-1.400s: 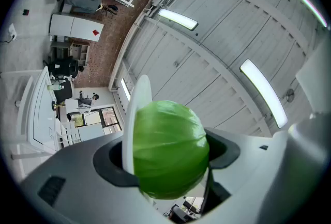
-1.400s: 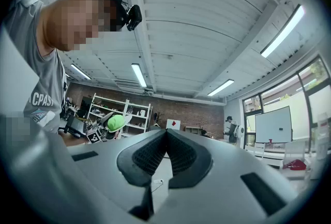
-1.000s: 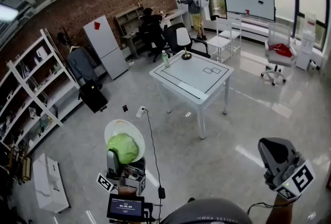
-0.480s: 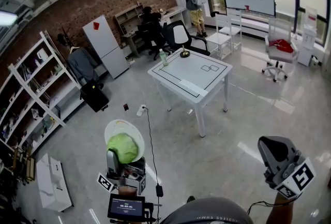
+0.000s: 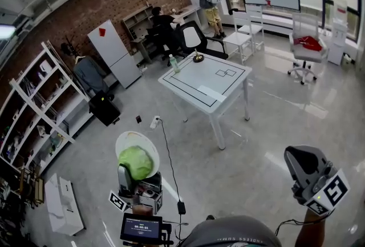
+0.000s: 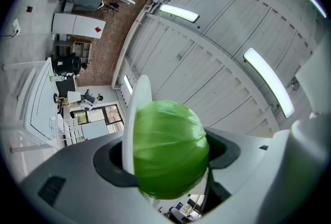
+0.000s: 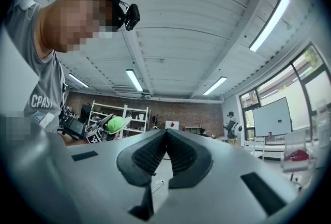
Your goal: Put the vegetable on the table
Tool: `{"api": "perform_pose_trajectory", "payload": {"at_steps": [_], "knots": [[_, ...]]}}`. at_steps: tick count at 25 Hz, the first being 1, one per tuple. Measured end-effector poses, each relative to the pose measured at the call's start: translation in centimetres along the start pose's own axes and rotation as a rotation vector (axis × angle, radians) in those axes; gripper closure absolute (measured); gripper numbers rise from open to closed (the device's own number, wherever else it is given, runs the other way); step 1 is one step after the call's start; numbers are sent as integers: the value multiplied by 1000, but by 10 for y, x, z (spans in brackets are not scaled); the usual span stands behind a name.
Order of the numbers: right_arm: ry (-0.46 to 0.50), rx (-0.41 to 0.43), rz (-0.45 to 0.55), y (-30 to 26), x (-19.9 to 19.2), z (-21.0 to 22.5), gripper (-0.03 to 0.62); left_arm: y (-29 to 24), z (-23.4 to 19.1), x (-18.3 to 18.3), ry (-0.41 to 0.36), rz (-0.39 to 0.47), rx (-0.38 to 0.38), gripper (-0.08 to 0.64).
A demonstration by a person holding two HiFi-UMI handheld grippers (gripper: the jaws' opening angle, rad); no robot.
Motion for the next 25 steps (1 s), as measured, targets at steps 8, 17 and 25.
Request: {"api": "perform_pose_trajectory", "payload": {"at_steps": [8, 17, 25], "knots": [[-42, 4, 14, -9, 0, 30, 584, -19, -15, -13, -3, -13, 6, 209], [-75, -38, 2, -65, -17, 72, 584, -43, -94, -14, 60, -32, 26, 209], [-40, -57, 10, -135, -13, 88, 584, -84, -155, 14, 81, -40, -44, 209]]}}
Point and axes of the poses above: the fingertips, and each gripper's own axes: y backward along the fingers, z to its right, x out of its top, the point moved 1 cm from there along y, backward along the fingers, and after that the axes turned 14 degrees about -y, right-handed, at the moved point
